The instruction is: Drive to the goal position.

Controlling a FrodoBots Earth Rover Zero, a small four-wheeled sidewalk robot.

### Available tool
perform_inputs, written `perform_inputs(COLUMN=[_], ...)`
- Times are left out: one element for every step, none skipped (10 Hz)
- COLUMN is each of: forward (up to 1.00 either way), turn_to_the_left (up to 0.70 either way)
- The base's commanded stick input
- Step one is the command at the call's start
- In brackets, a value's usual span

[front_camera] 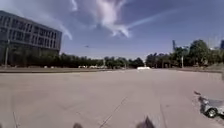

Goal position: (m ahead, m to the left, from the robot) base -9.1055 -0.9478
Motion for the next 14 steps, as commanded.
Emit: perform_inputs(forward=[0.7, 0.7, 0.5, 0.01, 0.0, 0.0, 0.0, 0.0, 0.0, 0.0, 0.0, 0.0, 0.0, 0.0], turn_to_the_left=[-0.02, -0.02, -0.5, -0.7, -0.7, -0.7, -0.7, -0.7, -0.7, -0.7, -0.7, -0.7, -0.7, -0.7])
